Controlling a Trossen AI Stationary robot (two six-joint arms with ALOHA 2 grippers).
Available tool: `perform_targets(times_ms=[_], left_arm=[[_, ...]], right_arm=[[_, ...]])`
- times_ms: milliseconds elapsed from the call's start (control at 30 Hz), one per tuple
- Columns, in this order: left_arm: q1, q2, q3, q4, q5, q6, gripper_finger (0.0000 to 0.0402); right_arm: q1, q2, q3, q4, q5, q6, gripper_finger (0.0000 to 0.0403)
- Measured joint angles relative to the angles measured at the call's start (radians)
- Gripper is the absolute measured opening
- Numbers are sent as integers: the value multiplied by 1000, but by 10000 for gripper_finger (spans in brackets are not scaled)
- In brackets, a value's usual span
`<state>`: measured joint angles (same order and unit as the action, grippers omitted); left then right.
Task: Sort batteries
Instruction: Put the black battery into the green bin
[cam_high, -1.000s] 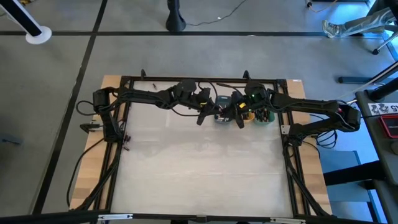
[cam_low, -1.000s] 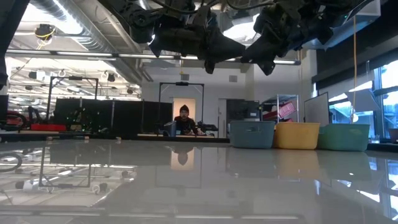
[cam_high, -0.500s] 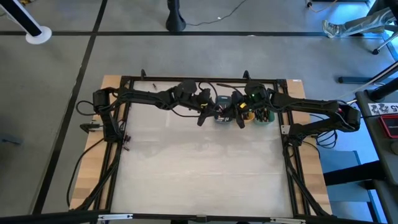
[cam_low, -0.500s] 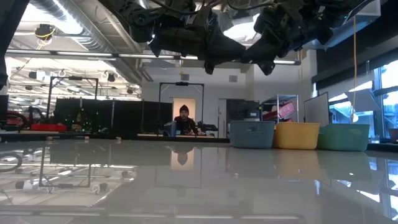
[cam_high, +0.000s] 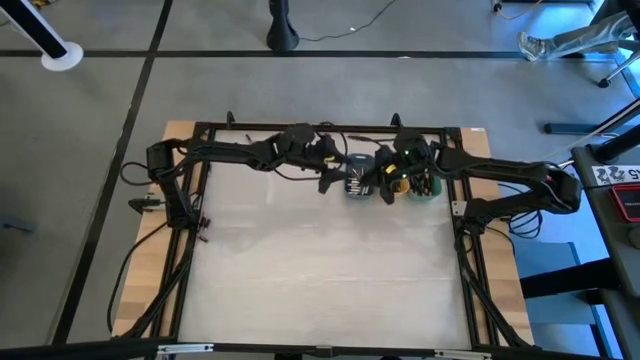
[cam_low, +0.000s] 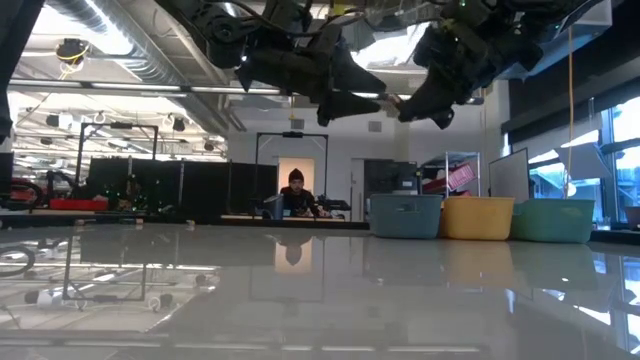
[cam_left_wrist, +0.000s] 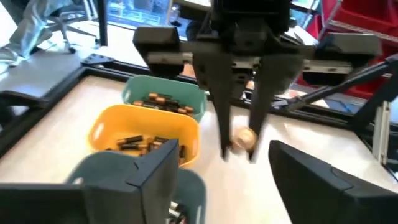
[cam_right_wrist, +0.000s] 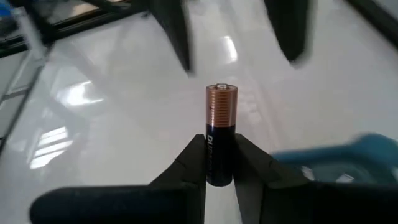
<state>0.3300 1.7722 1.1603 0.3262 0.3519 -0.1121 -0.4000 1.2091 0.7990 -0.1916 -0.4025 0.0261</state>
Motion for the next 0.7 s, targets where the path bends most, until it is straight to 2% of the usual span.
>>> perform_targets(times_ms=[200,400,500,600,700], left_arm=[[48,-70,0,-174,1,41,262],[93,-99,0,-393,-3,30,256],[99,-99,0,-470,-43,33,255],[93,-98,0,-518,-113,39,255],[88,-97,0,-529,-134,45,255]], right_arm=[[-123,-69,1,-122,28,-9,50],[-269,-108,1,-439,246,29,50],[-306,-105,1,-556,333,75,50],[-320,-101,0,-620,390,100,50],[-323,-101,0,-655,411,105,51]])
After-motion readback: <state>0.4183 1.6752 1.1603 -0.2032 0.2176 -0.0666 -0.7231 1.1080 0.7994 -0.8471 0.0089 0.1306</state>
